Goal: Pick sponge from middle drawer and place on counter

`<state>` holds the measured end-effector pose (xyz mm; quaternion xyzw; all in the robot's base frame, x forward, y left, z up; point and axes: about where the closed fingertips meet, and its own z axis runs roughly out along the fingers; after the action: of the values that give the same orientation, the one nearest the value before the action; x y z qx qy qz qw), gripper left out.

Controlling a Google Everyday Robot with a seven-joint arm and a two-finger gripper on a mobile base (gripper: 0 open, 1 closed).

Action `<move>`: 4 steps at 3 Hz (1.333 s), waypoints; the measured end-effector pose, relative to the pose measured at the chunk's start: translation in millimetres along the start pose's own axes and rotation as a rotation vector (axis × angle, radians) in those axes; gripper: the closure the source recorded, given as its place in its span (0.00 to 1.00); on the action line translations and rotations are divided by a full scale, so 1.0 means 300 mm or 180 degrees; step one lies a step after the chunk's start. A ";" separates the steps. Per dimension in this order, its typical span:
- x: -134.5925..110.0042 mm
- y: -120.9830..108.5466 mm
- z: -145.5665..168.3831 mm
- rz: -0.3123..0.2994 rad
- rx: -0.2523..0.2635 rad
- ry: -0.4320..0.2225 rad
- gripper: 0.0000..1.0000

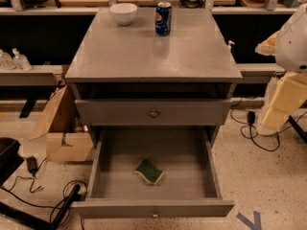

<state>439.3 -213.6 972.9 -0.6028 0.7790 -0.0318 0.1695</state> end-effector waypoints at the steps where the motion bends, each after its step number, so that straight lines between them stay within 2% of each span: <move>1: 0.010 0.016 0.061 0.0017 0.0052 -0.0179 0.00; 2: 0.052 0.116 0.215 0.0048 0.0004 -0.0575 0.00; 3: 0.114 0.225 0.419 0.0196 -0.0039 -0.1071 0.00; 4: 0.116 0.204 0.547 0.0300 0.0204 -0.1438 0.00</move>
Offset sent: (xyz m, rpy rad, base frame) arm 0.0010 -0.0034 -0.1837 0.4305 -0.2575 -0.0252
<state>424.5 -204.7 795.2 -0.5520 0.7471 0.0872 0.3599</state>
